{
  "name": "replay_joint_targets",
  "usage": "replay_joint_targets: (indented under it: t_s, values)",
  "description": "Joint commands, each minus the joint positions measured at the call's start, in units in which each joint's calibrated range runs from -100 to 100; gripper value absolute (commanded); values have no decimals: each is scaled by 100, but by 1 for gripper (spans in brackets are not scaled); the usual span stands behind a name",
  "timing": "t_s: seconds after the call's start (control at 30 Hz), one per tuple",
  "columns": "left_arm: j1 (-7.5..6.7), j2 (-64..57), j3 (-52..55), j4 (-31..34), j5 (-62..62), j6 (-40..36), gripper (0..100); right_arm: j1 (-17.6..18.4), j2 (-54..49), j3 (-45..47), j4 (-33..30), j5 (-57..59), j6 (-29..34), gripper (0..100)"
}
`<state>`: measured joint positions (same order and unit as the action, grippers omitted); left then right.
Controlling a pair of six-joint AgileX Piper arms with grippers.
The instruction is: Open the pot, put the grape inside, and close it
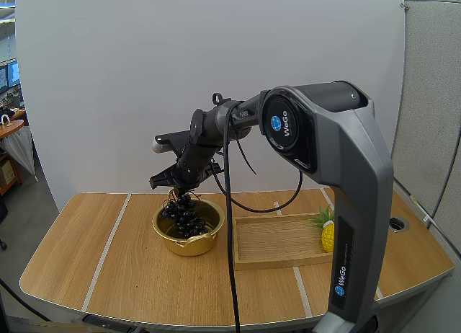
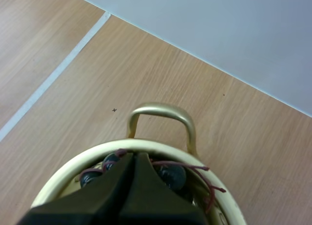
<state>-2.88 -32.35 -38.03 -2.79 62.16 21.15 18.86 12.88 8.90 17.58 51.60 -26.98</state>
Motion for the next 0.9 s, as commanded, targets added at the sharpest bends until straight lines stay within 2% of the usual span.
replay_joint_targets:
  t_s: [0.0, 0.2, 0.53, 0.87]
  values:
    - [-14, -18, -43, 39, -294, -57, 0, 1, 135, -6, -75, 152, -68, 0]
    - [-14, -18, -43, 39, -294, -57, 0, 1, 240, 172, -75, 285, -101, 0]
    - [-14, -18, -43, 39, -294, -57, 0, 1, 256, 1014, -469, -171, -101, 0]
    - [-14, -18, -43, 39, -294, -57, 0, 1, 241, 1353, -457, 403, -101, 0]
